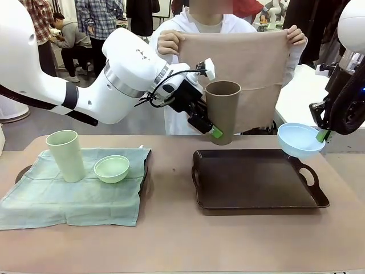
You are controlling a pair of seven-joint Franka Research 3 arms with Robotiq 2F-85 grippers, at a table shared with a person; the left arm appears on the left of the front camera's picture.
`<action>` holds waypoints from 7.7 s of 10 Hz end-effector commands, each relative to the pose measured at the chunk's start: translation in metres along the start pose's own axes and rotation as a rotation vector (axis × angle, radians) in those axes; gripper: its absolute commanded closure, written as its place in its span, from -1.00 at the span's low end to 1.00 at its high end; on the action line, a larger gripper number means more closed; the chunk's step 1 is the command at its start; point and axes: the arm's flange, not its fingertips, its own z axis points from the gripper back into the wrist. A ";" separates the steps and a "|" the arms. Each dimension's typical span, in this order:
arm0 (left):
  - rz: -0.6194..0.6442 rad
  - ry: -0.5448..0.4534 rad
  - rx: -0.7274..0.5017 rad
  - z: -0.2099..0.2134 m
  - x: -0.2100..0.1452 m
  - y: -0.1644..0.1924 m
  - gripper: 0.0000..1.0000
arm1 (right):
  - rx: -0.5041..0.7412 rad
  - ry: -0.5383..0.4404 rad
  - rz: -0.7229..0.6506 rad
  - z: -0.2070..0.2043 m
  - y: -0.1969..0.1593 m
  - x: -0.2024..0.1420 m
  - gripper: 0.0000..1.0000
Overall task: Set up a tray with a mat and arrange the tableware.
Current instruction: Pick up the Picnic Bowl and Reusable plastic cup from the Handle tray in front of the human's position and hold them in the air, then place the Picnic Bowl and Reusable plastic cup back onto the Handle tray in front of the human's position.
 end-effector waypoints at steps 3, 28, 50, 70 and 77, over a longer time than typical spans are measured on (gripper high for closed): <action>-0.008 0.004 -0.002 0.002 0.005 0.003 1.00 | 0.000 -0.001 0.000 0.000 0.000 -0.001 1.00; -0.008 0.004 -0.002 0.002 0.005 0.003 1.00 | 0.000 -0.001 0.000 0.000 0.000 -0.001 1.00; 0.004 -0.007 -0.072 -0.128 -0.085 0.055 -0.58 | -0.001 0.070 0.045 -0.162 0.006 0.078 0.95; 0.072 0.183 -0.155 -0.115 -0.107 0.036 -1.00 | -0.049 0.104 0.013 -0.137 -0.026 0.066 -0.95; 0.630 0.571 0.129 0.057 -0.066 -0.016 -1.00 | 0.027 0.048 0.119 -0.046 -0.048 0.005 -1.00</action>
